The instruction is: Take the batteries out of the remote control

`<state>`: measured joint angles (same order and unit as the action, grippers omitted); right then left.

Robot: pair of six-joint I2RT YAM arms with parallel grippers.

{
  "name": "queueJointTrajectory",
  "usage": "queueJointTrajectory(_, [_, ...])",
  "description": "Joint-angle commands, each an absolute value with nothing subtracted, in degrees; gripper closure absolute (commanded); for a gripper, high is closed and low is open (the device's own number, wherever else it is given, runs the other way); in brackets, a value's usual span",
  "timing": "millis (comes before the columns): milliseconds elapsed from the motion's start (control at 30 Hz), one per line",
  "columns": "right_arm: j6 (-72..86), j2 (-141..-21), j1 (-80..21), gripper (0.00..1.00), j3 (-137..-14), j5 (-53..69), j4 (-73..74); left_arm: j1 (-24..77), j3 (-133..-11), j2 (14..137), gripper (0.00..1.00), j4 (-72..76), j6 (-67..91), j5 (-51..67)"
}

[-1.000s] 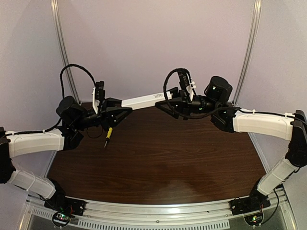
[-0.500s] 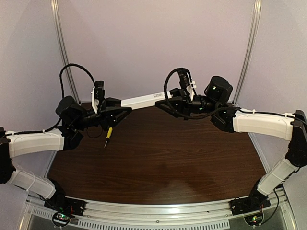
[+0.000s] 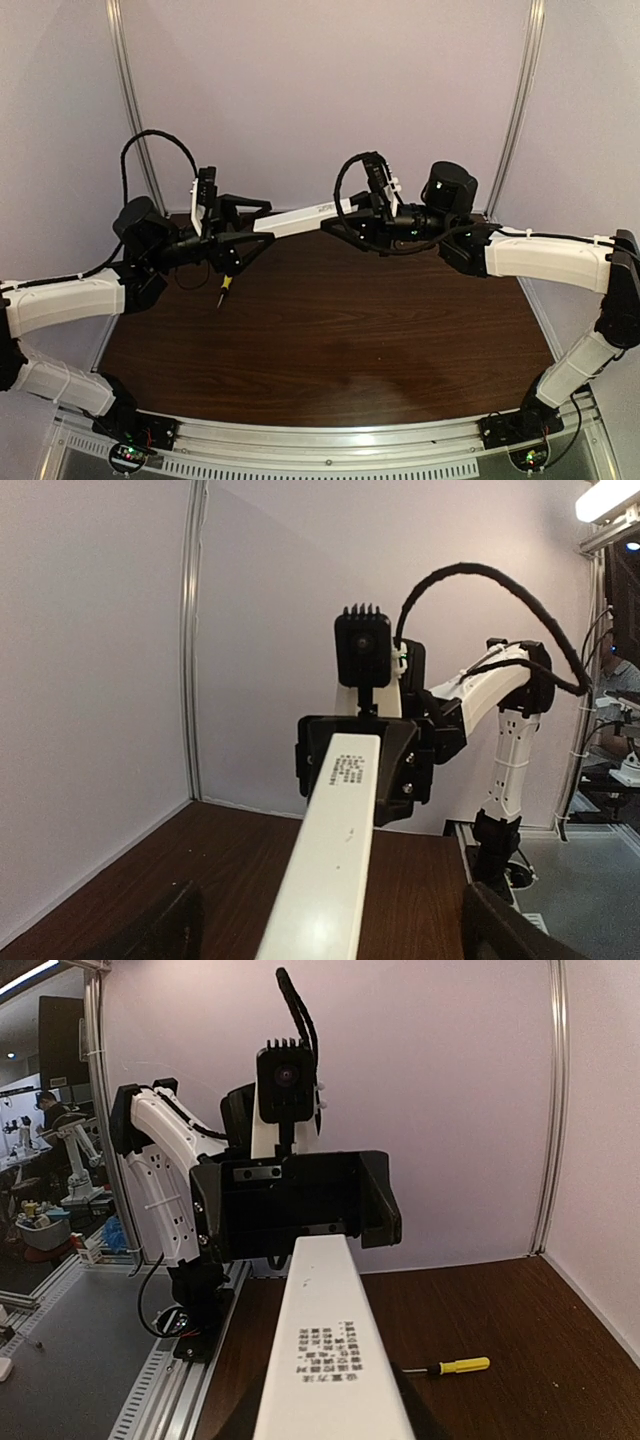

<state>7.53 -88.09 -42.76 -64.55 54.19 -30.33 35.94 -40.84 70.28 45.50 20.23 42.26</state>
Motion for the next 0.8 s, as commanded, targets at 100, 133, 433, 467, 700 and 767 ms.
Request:
queueJointTrajectory(100, [-2.24,-84.84,-42.9,1.0,-65.3,49.8,-23.87,35.6,-49.03,68.47,0.03,27.41,18.63,36.25])
queueJointTrajectory(133, [-3.48,-84.56,-42.89,1.0,-65.35,49.29,-22.78,35.6,-50.39,68.73,0.03,24.77,19.06,36.07])
queueJointTrajectory(433, [-12.61,-81.66,-42.81,1.0,-60.78,48.0,-23.78,33.22,-59.63,71.61,0.03,9.82,26.89,40.45])
queueJointTrajectory(467, [-13.48,-80.95,-42.76,1.0,-59.93,47.92,-24.55,32.34,-60.35,72.16,0.03,8.69,28.46,41.97])
queueJointTrajectory(700, [-17.09,-79.52,-42.63,1.0,-57.8,47.66,-25.26,28.52,-61.04,74.22,0.09,7.17,34.95,52.38])
queueJointTrajectory(767, [-17.41,-79.47,-42.63,1.0,-57.62,47.68,-25.43,28.39,-61.44,75.41,0.14,7.12,36.53,55.37])
